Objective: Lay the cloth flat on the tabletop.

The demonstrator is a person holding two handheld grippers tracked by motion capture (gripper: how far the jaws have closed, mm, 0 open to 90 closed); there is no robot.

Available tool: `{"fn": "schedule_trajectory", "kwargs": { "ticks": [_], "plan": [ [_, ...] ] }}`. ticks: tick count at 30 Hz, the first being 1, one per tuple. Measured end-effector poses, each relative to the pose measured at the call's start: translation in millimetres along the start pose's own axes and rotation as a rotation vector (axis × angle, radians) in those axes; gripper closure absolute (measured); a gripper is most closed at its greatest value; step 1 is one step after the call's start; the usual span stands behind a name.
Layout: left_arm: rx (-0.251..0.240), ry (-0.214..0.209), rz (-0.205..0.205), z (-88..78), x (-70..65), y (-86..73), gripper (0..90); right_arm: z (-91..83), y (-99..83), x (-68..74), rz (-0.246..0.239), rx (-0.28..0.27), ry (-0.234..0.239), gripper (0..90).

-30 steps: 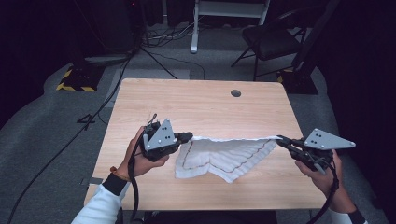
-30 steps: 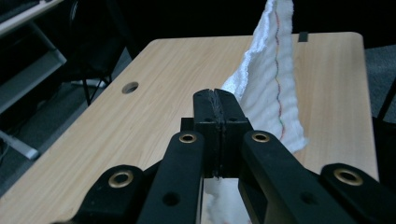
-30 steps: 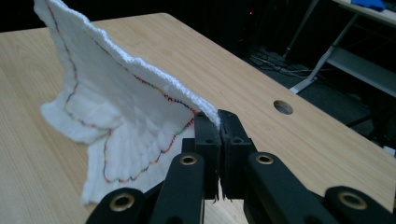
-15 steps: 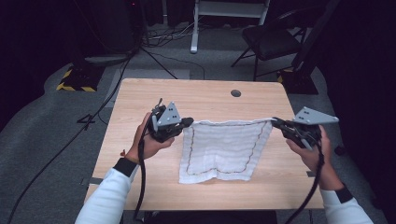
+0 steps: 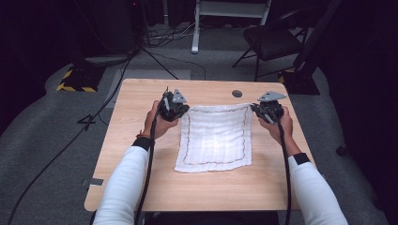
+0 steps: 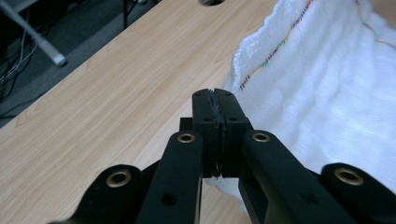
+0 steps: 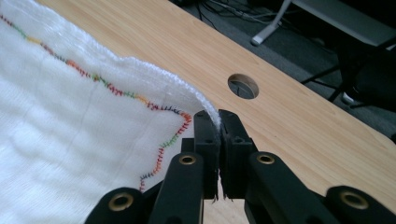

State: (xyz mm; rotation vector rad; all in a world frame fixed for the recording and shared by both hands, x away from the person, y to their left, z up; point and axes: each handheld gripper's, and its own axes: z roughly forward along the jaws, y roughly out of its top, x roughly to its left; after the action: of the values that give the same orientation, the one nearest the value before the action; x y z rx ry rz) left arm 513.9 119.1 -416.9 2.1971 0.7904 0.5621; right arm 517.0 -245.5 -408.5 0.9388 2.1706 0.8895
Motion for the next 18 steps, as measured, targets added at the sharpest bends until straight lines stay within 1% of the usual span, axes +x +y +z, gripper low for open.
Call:
{"fn": "schedule_trajectory", "kwargs": {
  "ticks": [1,3,4,5,6,7,8,9,10,11,12,13,14,15,16,17,18],
  "plan": [
    [0.002,0.007,-0.01,3.0,2.4,-1.6,88.7,8.4,0.1,1.7,-0.004,0.018,-0.016,84.0],
    [0.019,0.03,-0.042,10.0,7.5,-6.3,85.5,17.7,-1.0,4.0,-0.006,0.038,-0.029,77.7],
    [0.023,0.031,-0.057,12.9,9.6,-9.0,84.0,21.9,-1.9,5.1,-0.009,0.05,-0.035,72.1],
    [0.029,0.033,-0.067,14.6,10.2,-11.3,81.4,25.0,-3.0,6.4,-0.008,0.065,-0.046,69.3],
    [0.027,0.041,-0.071,15.6,9.1,-13.8,78.3,26.2,-4.6,7.3,-0.005,0.075,-0.036,67.7],
    [0.03,0.032,-0.068,15.8,7.0,-15.9,74.9,25.7,-6.8,8.0,-0.012,0.071,-0.027,64.6],
    [0.032,0.021,-0.057,15.5,2.3,-18.6,69.5,23.9,-8.8,8.7,-0.003,0.07,-0.02,58.7],
    [0.039,0.02,-0.043,14.9,-1.2,-20.1,62.3,20.8,-12.1,8.6,0.013,0.066,0.004,52.3],
    [0.039,0.02,-0.043,14.9,-1.2,-20.1,58.0,20.8,-12.1,8.6,0.013,0.066,0.004,52.3],
    [0.051,-0.015,-0.012,13.3,-12.6,-25.9,52.8,14.2,-17.8,10.3,-0.001,0.075,0.04,44.0],
    [0.061,-0.029,-0.002,12.8,-18.4,-29.2,48.8,10.9,-20.5,11.8,-0.014,0.073,0.032,41.8],
    [0.08,-0.036,0.003,12.4,-24.1,-32.5,43.6,6.0,-24.7,13.4,-0.007,0.071,0.044,38.7],
    [0.096,-0.05,0.01,11.3,-29.0,-35.9,38.5,1.5,-29.8,15.0,0.005,0.066,0.076,36.3],
    [0.098,-0.062,0.017,10.4,-33.6,-39.7,35.7,-2.8,-35.0,18.3,-0.002,0.074,0.095,35.0],
    [0.104,-0.072,0.018,8.8,-38.0,-43.2,34.3,-6.5,-40.2,22.5,-0.024,0.089,0.096,33.1],
    [0.105,-0.085,0.017,6.4,-41.6,-46.1,32.2,-10.4,-46.0,26.7,-0.033,0.095,0.104,32.4],
    [0.099,-0.11,0.009,4.0,-45.2,-49.0,30.5,-14.2,-51.7,30.0,-0.036,0.096,0.131,32.4]
  ]
}}
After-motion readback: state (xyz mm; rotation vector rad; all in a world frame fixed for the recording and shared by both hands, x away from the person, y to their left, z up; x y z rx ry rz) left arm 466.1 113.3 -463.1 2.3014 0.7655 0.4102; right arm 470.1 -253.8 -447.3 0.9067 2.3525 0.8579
